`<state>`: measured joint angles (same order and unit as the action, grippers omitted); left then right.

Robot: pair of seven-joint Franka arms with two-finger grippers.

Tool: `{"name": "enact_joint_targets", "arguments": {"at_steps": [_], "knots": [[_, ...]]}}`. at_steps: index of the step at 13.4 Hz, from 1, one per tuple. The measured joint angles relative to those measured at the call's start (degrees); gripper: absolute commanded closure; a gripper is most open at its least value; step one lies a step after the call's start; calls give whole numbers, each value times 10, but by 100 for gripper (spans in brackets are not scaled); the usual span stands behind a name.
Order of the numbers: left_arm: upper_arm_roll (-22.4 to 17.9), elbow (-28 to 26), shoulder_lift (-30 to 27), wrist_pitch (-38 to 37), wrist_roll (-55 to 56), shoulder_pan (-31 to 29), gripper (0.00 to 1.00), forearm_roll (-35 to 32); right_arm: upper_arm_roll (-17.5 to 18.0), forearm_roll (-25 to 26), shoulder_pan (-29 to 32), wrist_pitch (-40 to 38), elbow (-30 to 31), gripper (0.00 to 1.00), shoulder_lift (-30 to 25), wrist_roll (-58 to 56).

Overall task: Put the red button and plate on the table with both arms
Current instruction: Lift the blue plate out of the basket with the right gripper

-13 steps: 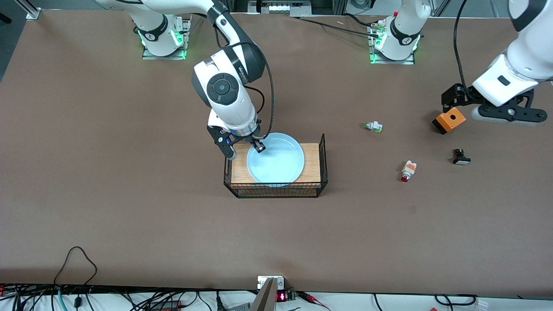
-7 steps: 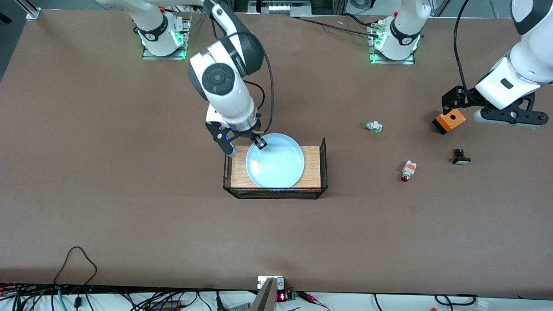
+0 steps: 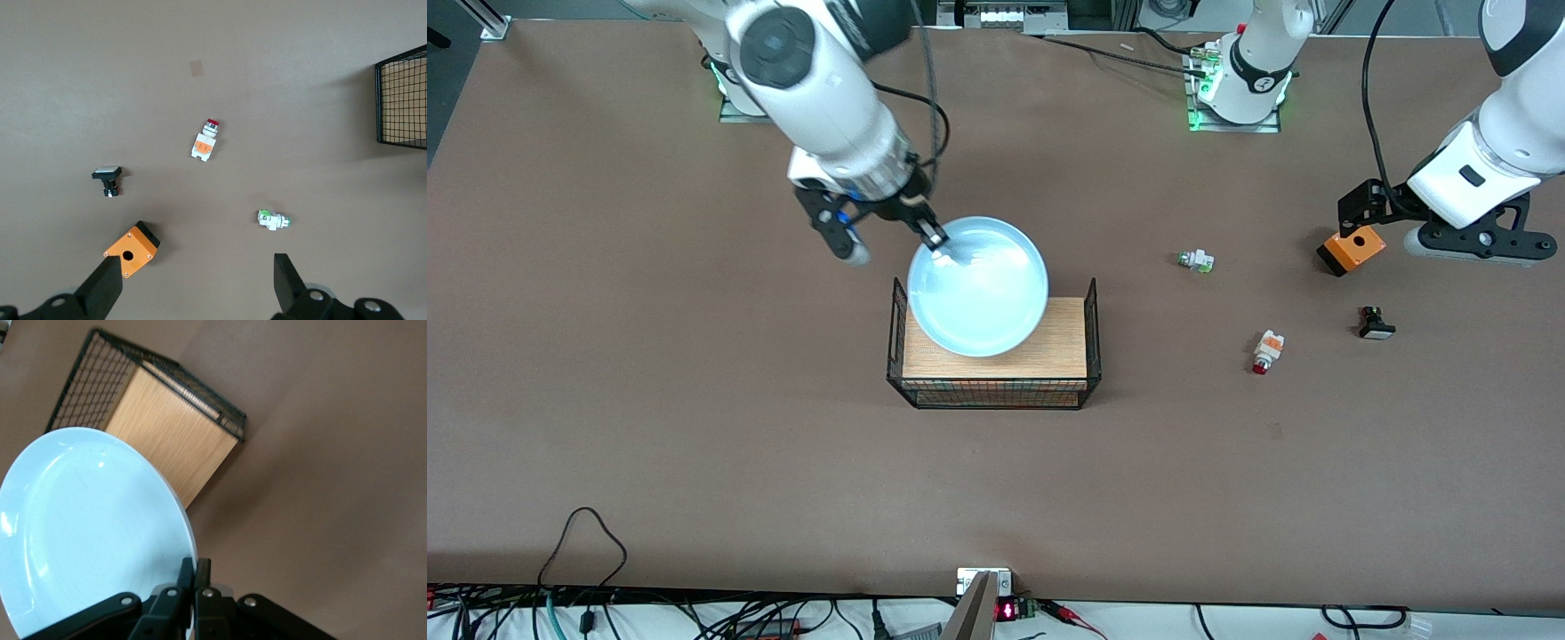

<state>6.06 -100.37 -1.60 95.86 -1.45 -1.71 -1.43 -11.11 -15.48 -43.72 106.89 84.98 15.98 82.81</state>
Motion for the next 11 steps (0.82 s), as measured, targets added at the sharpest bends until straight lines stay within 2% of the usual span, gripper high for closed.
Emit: {"name": "enact_joint_targets", "arguments": {"at_steps": [2,7,11], "knots": [[0,0,0,0,0,-1,0,0,-3,0,47,-32,0,100,-11,-79],[0,0,5,-3,0,-9,0,0,-7,0,199,-92,1,100,-8,-364],[5,0,6,-3,0,-9,0,0,-6,17,282,-107,12,100,-4,-608]]}}
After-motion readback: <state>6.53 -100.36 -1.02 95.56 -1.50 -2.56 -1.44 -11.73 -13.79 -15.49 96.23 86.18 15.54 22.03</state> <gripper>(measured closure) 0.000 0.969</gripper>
